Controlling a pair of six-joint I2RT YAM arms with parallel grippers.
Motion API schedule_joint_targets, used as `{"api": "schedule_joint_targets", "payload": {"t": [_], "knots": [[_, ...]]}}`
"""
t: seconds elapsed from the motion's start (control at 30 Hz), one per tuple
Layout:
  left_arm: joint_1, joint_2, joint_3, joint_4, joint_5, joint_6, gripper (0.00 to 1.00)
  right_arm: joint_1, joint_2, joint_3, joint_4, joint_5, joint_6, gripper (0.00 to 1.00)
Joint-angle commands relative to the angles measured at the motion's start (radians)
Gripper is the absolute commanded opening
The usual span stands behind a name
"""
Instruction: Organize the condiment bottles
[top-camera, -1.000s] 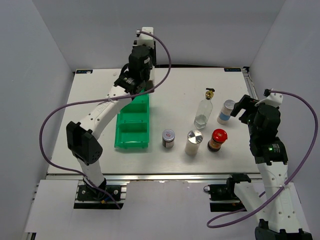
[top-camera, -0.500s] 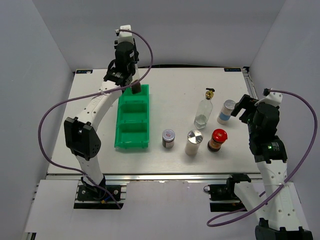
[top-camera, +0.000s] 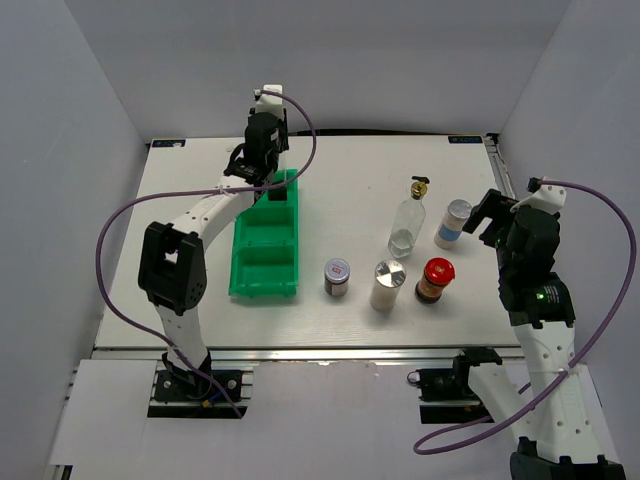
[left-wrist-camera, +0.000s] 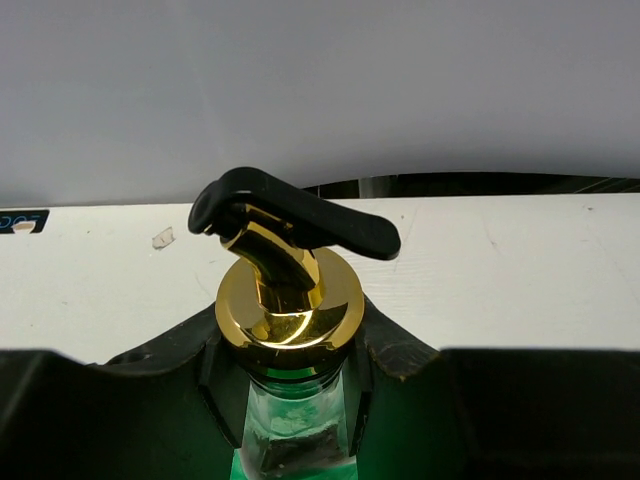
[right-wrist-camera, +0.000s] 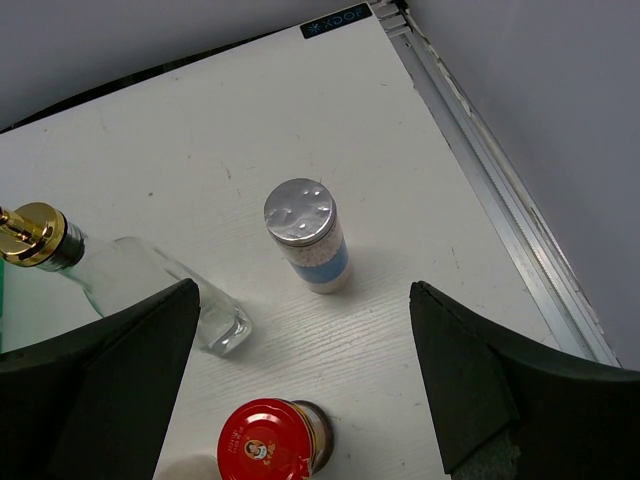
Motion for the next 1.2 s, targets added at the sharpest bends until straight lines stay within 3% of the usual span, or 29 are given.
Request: {"api": "schedule_joint_targets", "payload": {"t": [0.0, 0.57, 0.67, 0.8, 0.83, 1.0, 1.07, 1.17], "knots": [[0.006, -0.060, 0.010, 0.156, 0.042, 0.009, 0.00, -0.002, -0.010, 0.014, 0.014, 0.017, -0.017, 0.89], [0.030, -0.027, -0.047, 0.177, 0.133, -0.062, 0.00, -0.002, -0.003, 0.011, 0.008, 0.020, -0.012, 0.90], [0.030, -0.019, -0.045, 0.150, 0.157, -0.056, 0.15, -0.002, -0.003, 0.011, 0.008, 0.020, -0.011, 0.89], [0.030, -0.030, -0.081, 0.160, 0.188, -0.045, 0.24, -0.002, -0.003, 0.011, 0.008, 0.020, -0.011, 0.89], [0.030, -0.033, -0.093, 0.160, 0.190, -0.044, 0.44, -0.002, -0.002, 0.011, 0.007, 0.022, -0.011, 0.89], [0.030, -0.047, -0.098, 0.134, 0.216, -0.033, 0.70, -0.002, -0.005, 0.011, 0.005, 0.025, -0.009, 0.89], [0.030, -0.050, -0.096, 0.124, 0.213, -0.030, 0.96, -0.002, -0.006, 0.012, 0.005, 0.027, -0.009, 0.89], [0.030, -0.054, -0.082, 0.091, 0.194, -0.025, 0.98, -0.002, -0.006, 0.012, 0.005, 0.025, -0.006, 0.89]]}}
